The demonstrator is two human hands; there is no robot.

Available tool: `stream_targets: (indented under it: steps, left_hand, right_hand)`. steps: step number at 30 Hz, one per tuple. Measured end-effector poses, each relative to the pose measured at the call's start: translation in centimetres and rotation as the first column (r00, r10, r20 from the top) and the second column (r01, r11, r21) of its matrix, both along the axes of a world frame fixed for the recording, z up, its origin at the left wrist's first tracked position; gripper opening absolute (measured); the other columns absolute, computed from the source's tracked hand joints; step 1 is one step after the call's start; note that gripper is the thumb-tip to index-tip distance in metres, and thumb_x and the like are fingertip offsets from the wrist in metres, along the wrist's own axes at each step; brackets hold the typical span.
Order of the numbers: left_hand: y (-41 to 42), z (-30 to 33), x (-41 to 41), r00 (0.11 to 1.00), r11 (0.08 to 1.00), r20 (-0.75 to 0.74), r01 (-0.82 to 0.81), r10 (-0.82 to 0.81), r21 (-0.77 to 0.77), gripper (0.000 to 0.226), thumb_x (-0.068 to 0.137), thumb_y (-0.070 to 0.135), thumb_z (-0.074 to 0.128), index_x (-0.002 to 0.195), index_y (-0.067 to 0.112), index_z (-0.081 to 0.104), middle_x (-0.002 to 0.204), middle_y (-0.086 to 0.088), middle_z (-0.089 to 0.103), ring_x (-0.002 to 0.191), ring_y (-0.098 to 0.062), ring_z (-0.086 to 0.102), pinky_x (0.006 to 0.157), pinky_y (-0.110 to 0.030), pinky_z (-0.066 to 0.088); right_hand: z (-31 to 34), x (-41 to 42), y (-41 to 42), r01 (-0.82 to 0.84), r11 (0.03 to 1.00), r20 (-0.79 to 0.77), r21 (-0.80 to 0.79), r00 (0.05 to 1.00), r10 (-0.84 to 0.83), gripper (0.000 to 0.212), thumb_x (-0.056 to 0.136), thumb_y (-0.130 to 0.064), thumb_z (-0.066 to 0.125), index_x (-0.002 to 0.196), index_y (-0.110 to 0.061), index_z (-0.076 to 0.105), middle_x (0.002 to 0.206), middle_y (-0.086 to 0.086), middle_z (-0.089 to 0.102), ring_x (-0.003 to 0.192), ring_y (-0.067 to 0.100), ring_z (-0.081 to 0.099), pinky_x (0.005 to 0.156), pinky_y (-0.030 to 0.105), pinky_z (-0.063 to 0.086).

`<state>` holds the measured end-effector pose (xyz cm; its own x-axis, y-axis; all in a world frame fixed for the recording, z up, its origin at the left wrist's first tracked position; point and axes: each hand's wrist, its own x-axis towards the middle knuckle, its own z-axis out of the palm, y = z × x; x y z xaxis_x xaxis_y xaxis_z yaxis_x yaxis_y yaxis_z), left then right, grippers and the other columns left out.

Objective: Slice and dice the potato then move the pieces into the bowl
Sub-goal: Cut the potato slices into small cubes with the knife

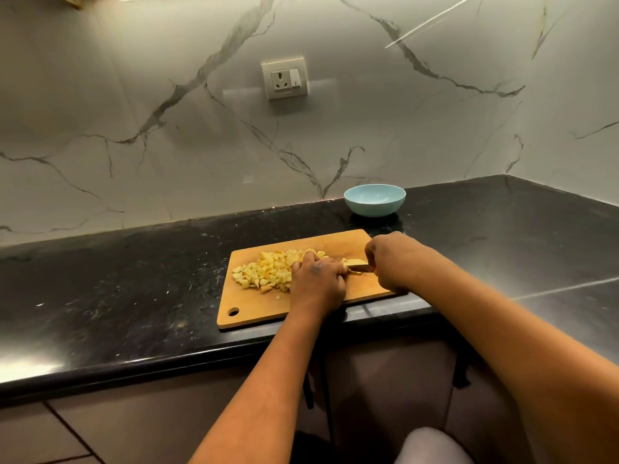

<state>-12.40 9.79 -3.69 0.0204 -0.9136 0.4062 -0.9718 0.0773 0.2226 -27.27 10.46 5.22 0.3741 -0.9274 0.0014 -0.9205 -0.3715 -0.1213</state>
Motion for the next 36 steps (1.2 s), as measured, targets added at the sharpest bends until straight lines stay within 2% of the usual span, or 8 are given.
stream_targets:
  steps: [8, 12, 14, 20, 23, 28, 32, 36]
  left_hand:
    - [0.2, 0.1, -0.2, 1.0, 1.0, 0.013, 0.016, -0.016, -0.024, 0.033, 0.097, 0.033, 0.045, 0.114, 0.024, 0.071, 0.117, 0.007, 0.068, 0.112, -0.02, 0.044, 0.095, -0.041, 0.036]
    - [0.2, -0.4, 0.1, 0.992, 0.994, -0.123, 0.011, -0.024, -0.106, 0.026, 0.093, 0.028, 0.055, 0.11, 0.022, 0.073, 0.102, 0.003, 0.071, 0.101, -0.017, 0.046, 0.092, -0.041, 0.043]
    - [0.0, -0.6, 0.2, 0.989, 0.99, -0.142, 0.008, -0.028, -0.141, 0.024, 0.091, 0.028, 0.059, 0.108, 0.02, 0.073, 0.098, 0.002, 0.071, 0.098, -0.017, 0.047, 0.09, -0.043, 0.046]
    - [-0.4, -0.7, 0.3, 0.997, 0.989, -0.077, 0.015, -0.026, -0.149, 0.025, 0.089, 0.04, 0.063, 0.109, 0.026, 0.071, 0.112, 0.006, 0.065, 0.109, -0.018, 0.047, 0.09, -0.036, 0.045]
    - [-0.7, -0.4, 0.0, 0.998, 0.995, -0.069, -0.001, -0.006, -0.1, 0.027, 0.09, 0.044, 0.062, 0.111, 0.029, 0.069, 0.115, 0.004, 0.056, 0.111, -0.017, 0.044, 0.09, -0.035, 0.044]
    - [-1.1, -0.3, -0.2, 0.996, 0.998, -0.082, -0.022, 0.016, -0.065, 0.023, 0.092, 0.042, 0.06, 0.108, 0.028, 0.069, 0.119, 0.002, 0.053, 0.114, -0.018, 0.041, 0.092, -0.036, 0.042]
    - [-1.1, -0.3, -0.3, 0.998, 0.996, -0.057, -0.014, 0.009, -0.085, 0.024, 0.093, 0.039, 0.059, 0.108, 0.024, 0.069, 0.118, 0.001, 0.054, 0.113, -0.018, 0.042, 0.091, -0.034, 0.041]
    - [-1.3, -0.3, -0.4, 1.0, 0.997, -0.009, 0.019, -0.019, -0.07, 0.024, 0.094, 0.037, 0.055, 0.109, 0.021, 0.065, 0.12, -0.001, 0.052, 0.113, -0.019, 0.041, 0.092, -0.034, 0.042]
  right_hand:
    - [1.2, -1.8, 0.4, 0.001, 0.999, -0.023, 0.038, 1.0, 0.0, 0.03, 0.09, -0.009, 0.064, 0.119, -0.013, 0.063, 0.109, 0.006, 0.063, 0.098, 0.019, 0.059, 0.093, 0.03, 0.051]
    - [1.0, -2.2, -0.2, -0.024, 0.998, 0.073, 0.057, 0.997, 0.02, 0.026, 0.092, -0.013, 0.063, 0.118, -0.016, 0.064, 0.109, 0.002, 0.063, 0.095, 0.015, 0.056, 0.082, 0.024, 0.046]
    - [1.0, -2.3, -0.4, -0.03, 0.997, 0.116, 0.067, 0.993, 0.022, 0.023, 0.093, -0.017, 0.063, 0.116, -0.017, 0.064, 0.108, 0.0, 0.061, 0.094, 0.014, 0.055, 0.08, 0.023, 0.044]
    - [1.2, -2.6, -0.4, -0.025, 0.998, 0.139, 0.057, 0.99, 0.017, 0.019, 0.092, -0.019, 0.064, 0.111, -0.02, 0.065, 0.107, 0.0, 0.061, 0.095, 0.015, 0.056, 0.076, 0.022, 0.043]
    - [1.3, -2.5, -0.2, -0.027, 0.998, 0.124, 0.061, 0.992, 0.019, 0.021, 0.092, -0.018, 0.064, 0.113, -0.019, 0.064, 0.111, 0.001, 0.062, 0.098, 0.016, 0.057, 0.08, 0.023, 0.045]
    - [1.1, -1.9, 0.0, -0.017, 0.997, 0.085, 0.069, 0.996, 0.011, 0.025, 0.092, -0.014, 0.063, 0.116, -0.018, 0.064, 0.116, 0.005, 0.063, 0.105, 0.021, 0.059, 0.089, 0.028, 0.05]
    - [1.2, -1.6, 0.3, -0.027, 0.998, 0.05, 0.06, 0.998, 0.024, 0.028, 0.093, -0.014, 0.062, 0.12, -0.017, 0.061, 0.115, 0.005, 0.062, 0.099, 0.019, 0.058, 0.083, 0.025, 0.049]
    - [1.2, -1.3, 0.8, -0.054, 0.993, -0.096, 0.101, 0.993, 0.063, 0.039, 0.094, -0.008, 0.057, 0.132, -0.017, 0.051, 0.109, 0.005, 0.056, 0.093, 0.016, 0.052, 0.079, 0.024, 0.045]
